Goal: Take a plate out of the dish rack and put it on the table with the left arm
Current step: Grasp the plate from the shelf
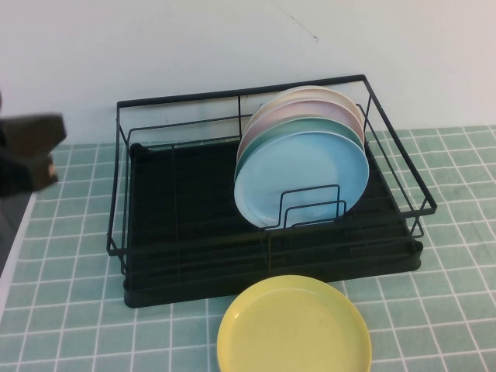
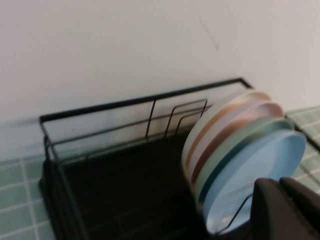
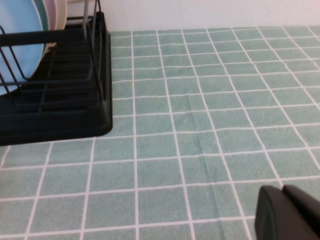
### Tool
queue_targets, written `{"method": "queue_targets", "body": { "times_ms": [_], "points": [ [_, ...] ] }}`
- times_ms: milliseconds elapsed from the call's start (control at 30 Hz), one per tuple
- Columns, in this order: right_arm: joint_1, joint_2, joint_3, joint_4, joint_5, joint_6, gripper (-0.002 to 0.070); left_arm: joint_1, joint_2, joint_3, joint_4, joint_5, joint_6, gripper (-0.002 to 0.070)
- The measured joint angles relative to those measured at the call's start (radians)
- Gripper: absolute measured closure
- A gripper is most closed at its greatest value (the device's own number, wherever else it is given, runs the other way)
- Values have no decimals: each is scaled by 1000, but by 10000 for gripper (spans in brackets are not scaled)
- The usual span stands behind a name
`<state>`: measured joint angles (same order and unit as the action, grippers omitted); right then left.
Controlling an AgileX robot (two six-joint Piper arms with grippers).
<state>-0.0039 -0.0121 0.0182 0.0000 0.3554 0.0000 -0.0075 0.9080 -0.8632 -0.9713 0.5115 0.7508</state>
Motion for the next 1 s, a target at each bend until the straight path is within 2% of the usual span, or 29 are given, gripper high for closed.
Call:
{"method": "queue_targets", "body": {
  "times_ms": [133, 200, 267, 367, 467, 533, 633, 767, 833, 1000],
  "points": [
    [0, 0, 0, 0, 0, 0, 680, 0, 99, -7, -307, -7, 309, 678],
    [0, 0, 0, 0, 0, 0, 680, 0, 163, -23, -382, 33, 458, 678],
    [0, 0, 0, 0, 0, 0, 680, -2, 225, -57, -414, 78, 536, 678],
    [0, 0, 0, 0, 0, 0, 680, -2, 329, -122, -422, 140, 579, 641],
    [0, 0, 0, 0, 0, 0, 680, -2, 417, -190, -427, 200, 591, 533],
    [0, 0, 0, 0, 0, 0, 680, -11, 471, -229, -431, 232, 594, 434],
    [0, 0, 0, 0, 0, 0, 680, -57, 542, -270, -423, 245, 618, 352],
    [0, 0, 0, 0, 0, 0, 680, -177, 613, -314, -347, 199, 673, 323],
    [0, 0, 0, 0, 0, 0, 680, -246, 646, -329, -299, 113, 680, 319],
    [0, 0, 0, 0, 0, 0, 680, -362, 717, -340, -241, -75, 688, 316]
  ]
}}
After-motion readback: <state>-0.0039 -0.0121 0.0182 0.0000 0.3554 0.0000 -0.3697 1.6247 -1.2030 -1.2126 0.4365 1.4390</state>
